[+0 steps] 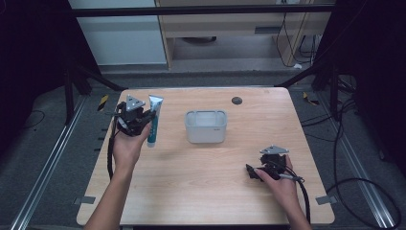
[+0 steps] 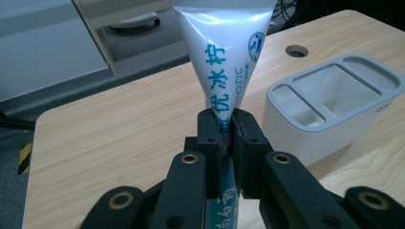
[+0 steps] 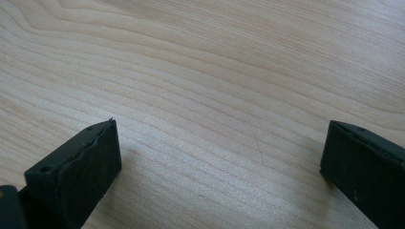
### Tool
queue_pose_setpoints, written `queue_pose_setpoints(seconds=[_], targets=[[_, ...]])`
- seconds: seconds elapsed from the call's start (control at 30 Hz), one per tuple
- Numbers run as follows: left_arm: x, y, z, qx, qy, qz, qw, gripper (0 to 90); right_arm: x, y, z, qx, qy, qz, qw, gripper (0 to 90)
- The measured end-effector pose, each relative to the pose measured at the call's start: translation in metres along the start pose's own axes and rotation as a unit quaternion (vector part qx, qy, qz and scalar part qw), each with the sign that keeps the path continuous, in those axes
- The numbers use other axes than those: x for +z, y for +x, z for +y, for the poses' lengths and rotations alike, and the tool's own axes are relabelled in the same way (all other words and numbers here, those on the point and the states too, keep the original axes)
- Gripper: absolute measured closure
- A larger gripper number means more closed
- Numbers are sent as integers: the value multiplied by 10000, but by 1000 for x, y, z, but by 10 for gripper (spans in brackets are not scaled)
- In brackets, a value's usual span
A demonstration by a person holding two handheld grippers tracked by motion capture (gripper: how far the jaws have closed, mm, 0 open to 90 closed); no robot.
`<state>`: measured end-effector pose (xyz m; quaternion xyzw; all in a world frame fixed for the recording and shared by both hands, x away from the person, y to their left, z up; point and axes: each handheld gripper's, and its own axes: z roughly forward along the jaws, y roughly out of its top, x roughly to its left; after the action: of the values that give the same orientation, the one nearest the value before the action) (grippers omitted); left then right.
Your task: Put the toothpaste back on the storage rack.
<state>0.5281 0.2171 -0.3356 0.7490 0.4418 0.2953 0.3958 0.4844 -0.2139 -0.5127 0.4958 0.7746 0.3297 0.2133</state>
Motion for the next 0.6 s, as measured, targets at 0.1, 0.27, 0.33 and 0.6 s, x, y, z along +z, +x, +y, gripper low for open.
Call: queue_pose_setpoints(seconds=[0.1,0.27,0.33,0.6], targets=[[0,-1,0,-20,-89,-38,10000,825,0,0,0,3,1,0,10000,3],[-1,-5,3,61,-171,-17,9998,825,0,0,0,2,0,0,10000,3],[0,-6,4,56,-190,-39,9998,826,0,0,0,3,2,0,10000,3],[4,-11,11,41,-314,-94,9995,826,0,0,0,2,0,0,10000,3]])
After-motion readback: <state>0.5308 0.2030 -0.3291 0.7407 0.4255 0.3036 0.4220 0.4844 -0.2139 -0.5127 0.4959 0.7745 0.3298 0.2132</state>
